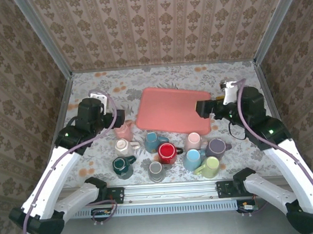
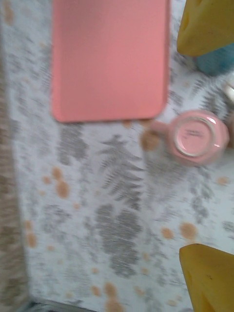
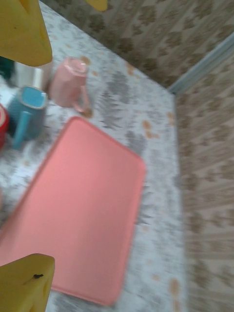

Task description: Turn the mug right side up

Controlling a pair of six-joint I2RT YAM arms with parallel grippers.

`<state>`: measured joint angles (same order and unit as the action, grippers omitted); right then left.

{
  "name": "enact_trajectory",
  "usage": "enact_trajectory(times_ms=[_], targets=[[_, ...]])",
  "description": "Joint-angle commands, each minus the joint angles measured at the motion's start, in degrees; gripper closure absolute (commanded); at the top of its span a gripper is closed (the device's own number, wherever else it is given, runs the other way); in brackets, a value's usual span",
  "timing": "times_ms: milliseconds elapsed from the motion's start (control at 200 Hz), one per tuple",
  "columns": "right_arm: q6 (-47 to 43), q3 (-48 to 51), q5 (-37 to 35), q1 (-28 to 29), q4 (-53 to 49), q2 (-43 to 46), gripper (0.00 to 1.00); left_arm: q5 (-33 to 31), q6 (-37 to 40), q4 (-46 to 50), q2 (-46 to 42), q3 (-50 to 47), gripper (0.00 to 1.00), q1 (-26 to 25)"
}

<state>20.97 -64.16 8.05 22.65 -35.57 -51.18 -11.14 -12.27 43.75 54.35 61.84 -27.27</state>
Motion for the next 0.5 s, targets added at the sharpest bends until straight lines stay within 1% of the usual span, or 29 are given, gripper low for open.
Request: enact_trajectory(times_ms=[0, 45, 110, 195, 255, 310, 350, 370, 380, 395, 500], targets=[[4.48, 3.36, 9.66, 0.41, -1.77, -2.17, 0.0, 0.66, 0.75, 11.83, 7.27, 4.64, 0.0, 0.34], [5.48, 5.71, 11.81, 0.82, 0.8, -0.92, 0.0, -0.27, 0.48, 13.94, 10.23, 5.37, 0.0, 0.39], [4.88, 6.92, 14.33, 1.24, 0.96, 0.01, 0.0, 2.32, 1.63, 16.11, 14.02, 5.74, 0.0, 0.24], [3.28, 6.28, 15.84, 1.53, -2.42, -1.14, 0.0, 6.26, 3.46, 14.95, 15.54, 4.16, 0.0, 0.06], [3.19, 6.95, 17.56, 1.61, -2.69, -1.22, 0.0, 9.13, 4.23, 13.2, 15.93, 3.14, 0.0, 0.54], [4.73, 7.82, 16.3, 1.69, -2.3, -0.56, 0.0, 11.54, 4.91, 12.21, 16.85, 2.7, 0.0, 0.85], [5.5, 8.3, 15.55, 1.73, -1.97, 0.01, 0.0, 11.74, 5.15, 12.0, 18.08, 2.8, 0.0, 0.84], [5.51, 8.49, 15.93, 1.69, -1.69, 0.02, 0.0, 11.54, 5.24, 12.03, 18.76, 2.83, 0.0, 0.81], [5.58, 8.52, 16.25, 1.69, -1.6, 0.03, 0.0, 11.37, 5.31, 12.06, 19.12, 2.93, 0.0, 2.04], [5.57, 8.59, 16.65, 1.69, -1.48, -0.02, 0.0, 11.25, 5.37, 12.08, 19.59, 3.04, 0.0, 2.47], [5.84, 8.72, 18.39, 2.0, -0.91, -0.5, 0.0, 11.39, 5.99, 11.15, 22.29, 3.42, 0.0, 3.27]])
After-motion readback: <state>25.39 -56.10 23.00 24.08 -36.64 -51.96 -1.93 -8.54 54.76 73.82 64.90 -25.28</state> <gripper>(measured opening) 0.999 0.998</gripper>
